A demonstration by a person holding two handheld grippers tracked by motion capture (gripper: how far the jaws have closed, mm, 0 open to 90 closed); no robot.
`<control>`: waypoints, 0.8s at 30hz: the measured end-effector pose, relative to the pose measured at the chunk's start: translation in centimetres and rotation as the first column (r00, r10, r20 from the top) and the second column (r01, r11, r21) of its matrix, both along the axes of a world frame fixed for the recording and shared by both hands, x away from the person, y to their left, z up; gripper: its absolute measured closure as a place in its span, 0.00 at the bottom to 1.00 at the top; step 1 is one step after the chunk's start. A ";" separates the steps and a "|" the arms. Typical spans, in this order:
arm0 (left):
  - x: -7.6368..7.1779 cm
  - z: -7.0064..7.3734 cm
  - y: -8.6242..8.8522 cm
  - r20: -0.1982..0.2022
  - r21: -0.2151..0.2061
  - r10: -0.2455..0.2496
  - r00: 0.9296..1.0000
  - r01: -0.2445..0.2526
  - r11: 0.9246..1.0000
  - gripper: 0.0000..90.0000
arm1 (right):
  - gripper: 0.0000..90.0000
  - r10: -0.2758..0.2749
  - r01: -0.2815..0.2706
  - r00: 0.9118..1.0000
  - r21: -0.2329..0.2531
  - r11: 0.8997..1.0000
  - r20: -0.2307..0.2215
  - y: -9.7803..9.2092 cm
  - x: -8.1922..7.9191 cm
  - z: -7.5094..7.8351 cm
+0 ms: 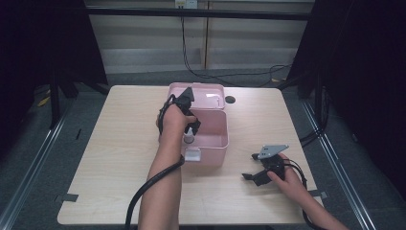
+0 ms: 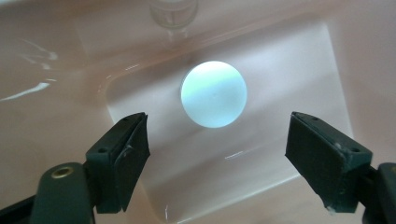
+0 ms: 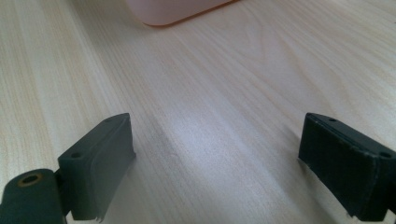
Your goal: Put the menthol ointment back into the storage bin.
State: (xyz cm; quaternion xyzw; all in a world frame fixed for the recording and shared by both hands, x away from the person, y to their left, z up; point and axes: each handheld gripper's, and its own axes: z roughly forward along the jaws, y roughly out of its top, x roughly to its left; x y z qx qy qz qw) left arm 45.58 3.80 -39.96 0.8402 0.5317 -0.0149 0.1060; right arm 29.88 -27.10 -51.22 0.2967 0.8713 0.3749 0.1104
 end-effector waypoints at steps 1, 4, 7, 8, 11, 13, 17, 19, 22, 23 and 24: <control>-0.1 0.4 0.1 0.005 0.000 -0.008 1.000 0.008 1.000 0.23 | 0.11 0.000 0.000 1.000 0.000 1.000 0.001 0.0 0.0 0.0; -0.2 0.8 0.2 0.008 -0.001 -0.014 1.000 0.014 1.000 0.23 | 0.11 0.000 0.000 1.000 -0.001 1.000 0.001 0.0 0.0 0.0; -0.5 1.3 0.2 0.015 -0.002 -0.012 1.000 0.012 1.000 0.23 | 0.11 0.000 0.000 1.000 0.000 1.000 0.001 0.0 0.0 0.0; -0.5 1.5 0.3 0.013 -0.005 -0.021 1.000 0.021 1.000 0.23 | 0.11 0.000 0.000 1.000 0.000 1.000 0.001 0.0 0.0 0.0; -0.9 1.9 0.5 0.006 -0.005 -0.036 0.999 0.036 0.999 0.23 | 0.11 0.000 0.000 1.000 0.000 1.000 0.001 0.0 0.0 0.0; -1.1 2.1 0.6 0.007 -0.009 -0.027 1.000 0.027 1.000 0.23 | 0.11 0.000 0.000 1.000 0.000 1.000 0.000 0.0 0.0 0.0; -1.5 2.9 1.0 0.011 -0.013 -0.046 0.999 0.047 0.999 0.24 | 0.11 0.000 0.000 1.000 0.000 1.000 0.001 0.0 0.0 0.0; -1.8 3.3 1.2 0.011 -0.015 -0.058 0.998 0.058 0.998 0.24 | 0.11 0.000 0.000 1.000 0.000 1.000 0.000 0.0 0.0 0.0; -2.3 4.1 1.4 0.017 -0.022 -0.085 0.996 0.085 0.996 0.24 | 0.11 -0.001 0.001 1.000 0.000 1.000 0.001 0.0 0.0 0.0; -2.3 4.1 1.4 0.017 -0.022 -0.085 0.996 0.085 0.996 0.24 | 0.11 -0.001 0.001 1.000 0.000 1.000 0.001 0.0 0.0 0.0; -2.5 4.6 1.5 0.019 -0.025 -0.093 0.995 0.094 0.995 0.24 | 0.11 -0.001 0.001 1.000 0.000 1.000 0.001 0.0 0.0 0.0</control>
